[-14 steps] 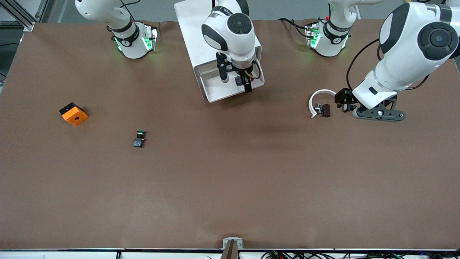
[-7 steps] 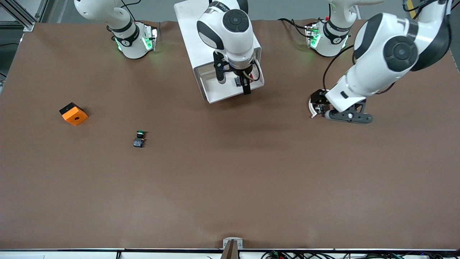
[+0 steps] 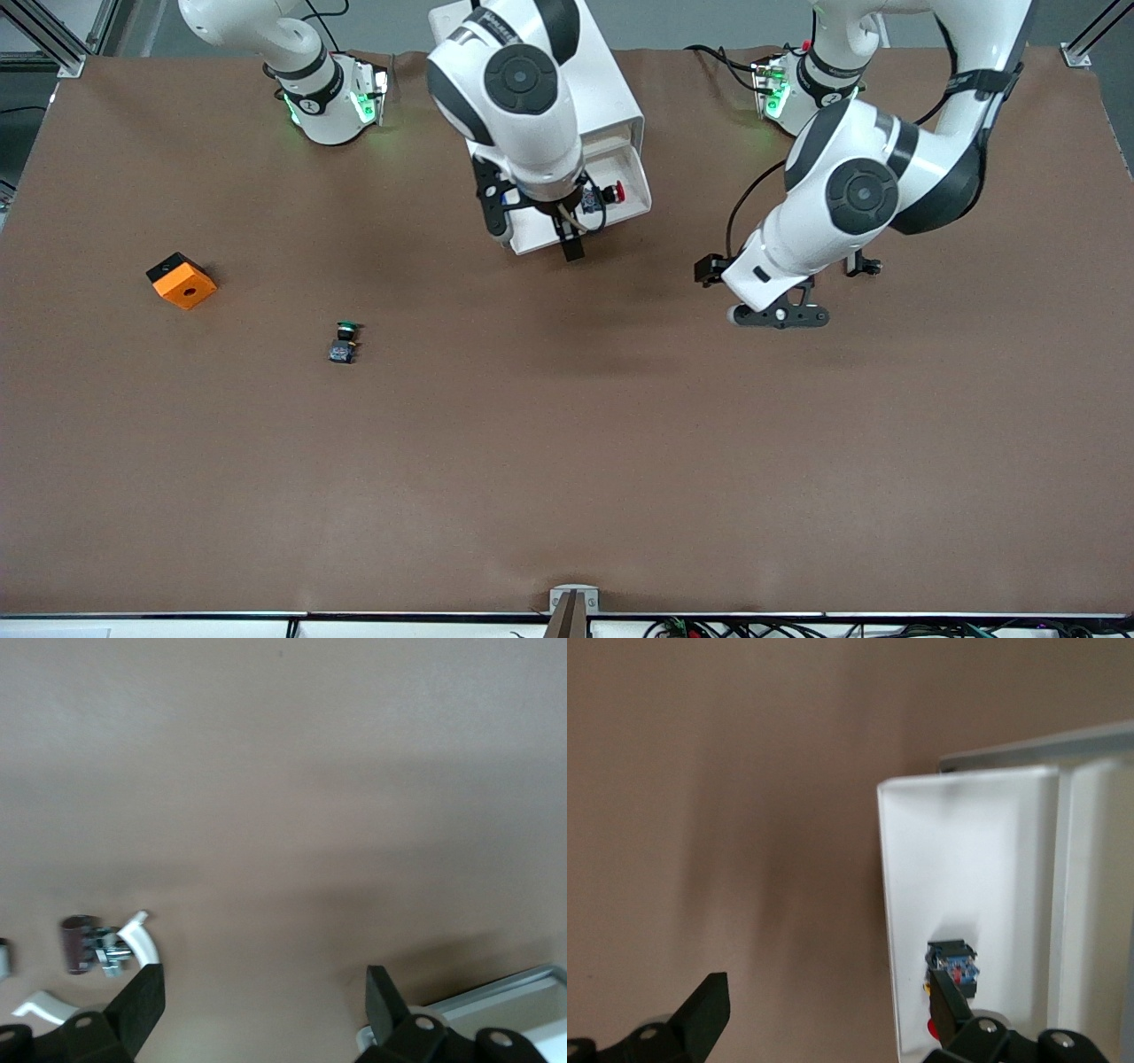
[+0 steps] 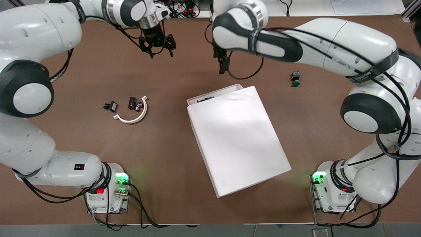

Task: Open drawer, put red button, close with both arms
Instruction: 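Lift the right gripper from the drawer while the left gripper approaches the drawer, then push the drawer shut with the left gripper while the right gripper withdraws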

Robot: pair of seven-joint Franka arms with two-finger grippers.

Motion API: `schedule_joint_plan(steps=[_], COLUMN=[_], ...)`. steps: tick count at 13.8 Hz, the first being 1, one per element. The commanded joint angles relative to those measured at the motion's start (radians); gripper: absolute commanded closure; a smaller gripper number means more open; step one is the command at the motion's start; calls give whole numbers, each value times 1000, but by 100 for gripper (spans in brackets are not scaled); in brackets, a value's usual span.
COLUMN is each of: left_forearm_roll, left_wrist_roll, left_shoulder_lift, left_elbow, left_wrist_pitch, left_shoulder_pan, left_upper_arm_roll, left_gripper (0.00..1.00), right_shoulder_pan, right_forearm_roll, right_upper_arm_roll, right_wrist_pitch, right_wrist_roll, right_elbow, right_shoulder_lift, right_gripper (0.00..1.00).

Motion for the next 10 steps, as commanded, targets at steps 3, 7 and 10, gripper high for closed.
schedule_joint_plan(steps=[3,7,10], left_forearm_roll=[4,27,85], left_wrist_roll=[-155,-330,-438], left_shoulder_lift=[113,189,229], left_elbow=[74,139,165], left_wrist_pitch=[54,60,61], left_shoulder_pan=[-57,-128,-174], left_upper_arm_roll=[-5,-2,-2], left_gripper=[0,0,0], right_shoulder_pan=[-149,-282,-362], right_forearm_roll=[20,20,18], right_upper_arm_roll=[14,14,12], right_wrist_pitch=[-55,-103,-155], right_wrist_roll=[-301,-581,-796], right_elbow=[28,60,72], right_shoulder_lift=[-22,-30,-30], right_gripper=[0,0,0])
